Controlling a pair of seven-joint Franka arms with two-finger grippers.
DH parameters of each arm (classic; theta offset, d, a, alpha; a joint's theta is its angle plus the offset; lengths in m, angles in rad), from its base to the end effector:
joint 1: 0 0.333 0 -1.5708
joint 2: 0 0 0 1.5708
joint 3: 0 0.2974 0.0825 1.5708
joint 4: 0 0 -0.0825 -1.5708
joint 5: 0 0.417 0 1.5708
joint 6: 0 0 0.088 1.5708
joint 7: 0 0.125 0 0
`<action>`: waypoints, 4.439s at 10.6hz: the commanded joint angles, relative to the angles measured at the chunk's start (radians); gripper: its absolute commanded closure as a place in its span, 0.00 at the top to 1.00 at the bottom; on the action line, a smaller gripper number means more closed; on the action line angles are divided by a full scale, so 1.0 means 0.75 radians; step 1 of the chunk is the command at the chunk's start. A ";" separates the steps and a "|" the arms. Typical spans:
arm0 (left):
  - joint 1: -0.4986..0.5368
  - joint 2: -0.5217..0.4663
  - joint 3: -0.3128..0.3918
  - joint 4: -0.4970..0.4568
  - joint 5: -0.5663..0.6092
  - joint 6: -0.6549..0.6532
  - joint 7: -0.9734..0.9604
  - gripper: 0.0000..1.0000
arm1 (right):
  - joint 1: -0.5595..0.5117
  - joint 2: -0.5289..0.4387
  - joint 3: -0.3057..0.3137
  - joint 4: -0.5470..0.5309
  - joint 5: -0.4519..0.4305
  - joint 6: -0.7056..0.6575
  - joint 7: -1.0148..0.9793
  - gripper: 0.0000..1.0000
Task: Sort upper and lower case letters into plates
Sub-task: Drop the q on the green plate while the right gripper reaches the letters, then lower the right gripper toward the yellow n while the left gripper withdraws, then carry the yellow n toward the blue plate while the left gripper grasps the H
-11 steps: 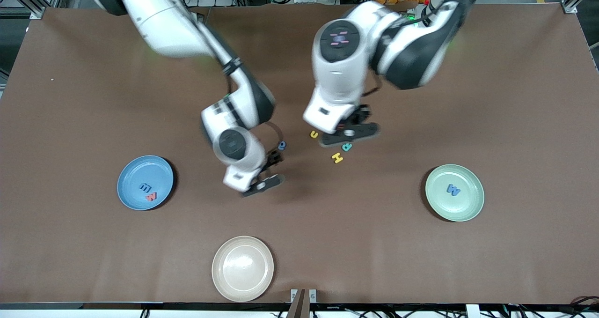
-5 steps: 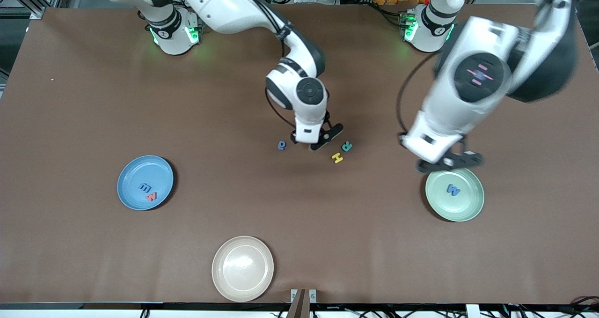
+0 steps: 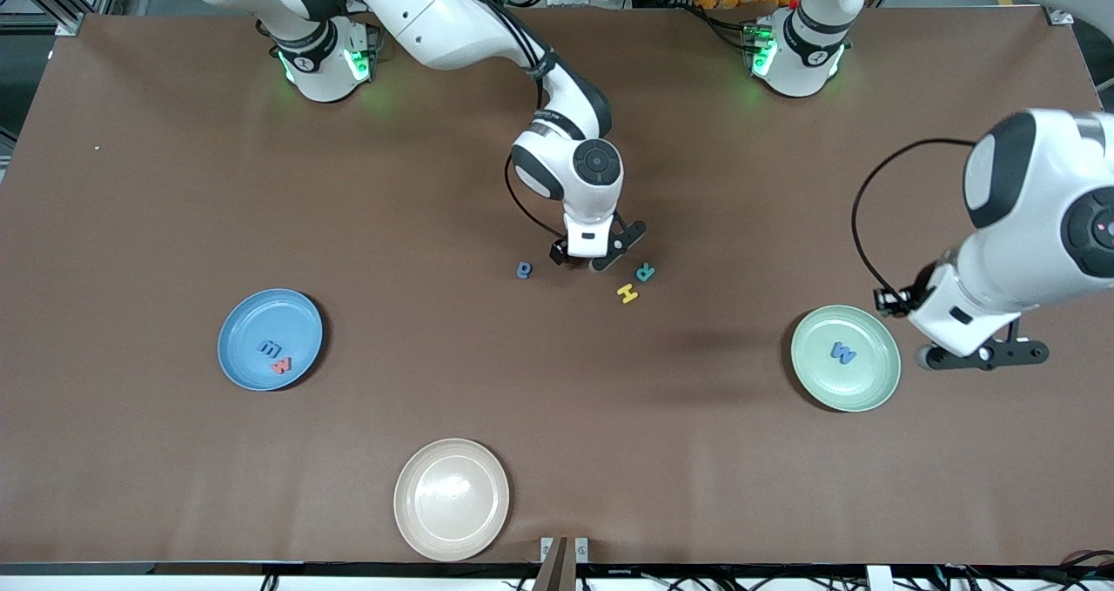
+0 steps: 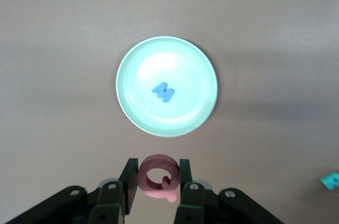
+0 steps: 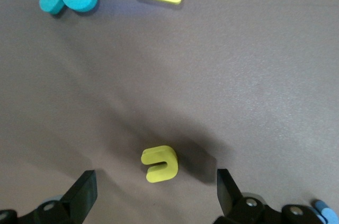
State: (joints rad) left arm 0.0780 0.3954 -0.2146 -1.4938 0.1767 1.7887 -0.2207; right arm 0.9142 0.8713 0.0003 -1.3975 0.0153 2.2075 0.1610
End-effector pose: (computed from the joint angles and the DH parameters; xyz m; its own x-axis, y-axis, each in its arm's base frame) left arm 0.6854 -0.0595 0.3957 0.9960 0.0539 -0.0709 0.0463 -0.9935 -0.1041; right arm 0.4469 0.5814 0.1264 0.7343 0.6759 -0.0624 0.6771 -0.7359 -0.0020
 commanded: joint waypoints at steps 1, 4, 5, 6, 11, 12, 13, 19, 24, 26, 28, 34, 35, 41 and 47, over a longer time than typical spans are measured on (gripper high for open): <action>0.074 0.012 -0.017 -0.148 0.000 0.198 0.043 0.00 | 0.002 -0.010 -0.002 -0.014 -0.022 0.061 0.000 1.00; 0.109 0.141 -0.008 -0.148 0.018 0.306 0.043 0.00 | 0.002 -0.012 -0.002 -0.059 -0.059 0.121 0.000 1.00; 0.133 0.196 -0.008 -0.152 0.020 0.353 0.041 0.00 | 0.000 -0.012 -0.002 -0.063 -0.063 0.110 -0.002 1.00; 0.147 0.241 -0.008 -0.154 0.030 0.390 0.041 0.00 | -0.004 -0.012 -0.002 -0.065 -0.069 0.104 -0.002 1.00; 0.154 0.371 -0.004 -0.154 0.030 0.478 0.022 0.23 | -0.010 -0.022 0.000 -0.065 -0.061 0.059 0.022 0.00; 0.154 0.371 -0.004 -0.154 0.030 0.478 0.020 0.65 | -0.012 -0.029 0.002 -0.065 -0.057 0.045 0.025 0.00; 0.154 0.365 -0.004 -0.154 0.030 0.478 0.014 1.00 | -0.014 -0.041 0.002 -0.063 -0.051 0.031 0.025 0.00; 0.139 0.171 -0.016 -0.135 0.030 0.374 0.028 1.00 | -0.163 -0.151 -0.004 -0.043 -0.047 -0.004 0.131 0.00; 0.030 0.125 -0.049 -0.129 0.049 0.356 0.018 1.00 | -0.453 -0.200 -0.004 -0.041 -0.067 -0.004 0.076 0.00; -0.122 0.117 -0.049 -0.127 0.049 0.360 0.014 1.00 | -0.578 -0.217 -0.007 -0.049 -0.069 -0.008 0.055 0.00; -0.253 0.125 -0.049 -0.117 0.051 0.378 0.016 1.00 | -0.713 -0.217 -0.004 -0.053 -0.067 -0.019 -0.048 0.00; -0.394 0.193 -0.131 -0.245 0.178 0.631 0.171 1.00 | -0.996 -0.213 -0.002 -0.084 -0.063 -0.082 -0.360 0.00; -0.390 0.185 -0.155 -0.321 0.178 0.713 0.172 1.00 | -1.002 -0.213 -0.004 -0.110 -0.063 -0.068 -0.362 0.00; -0.496 0.330 -0.199 -0.520 0.182 1.120 0.151 1.00 | -1.072 -0.205 -0.004 -0.137 -0.063 -0.064 -0.429 0.01; -0.517 0.367 -0.188 -0.540 0.251 1.137 0.151 1.00 | -1.074 -0.209 -0.002 -0.229 -0.063 0.055 -0.429 0.02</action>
State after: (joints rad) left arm -0.3185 0.6672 -0.3571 -1.8903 0.3194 2.6261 -0.1066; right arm 0.1254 0.7380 -0.0195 -1.5290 -0.0237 2.2238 -0.1500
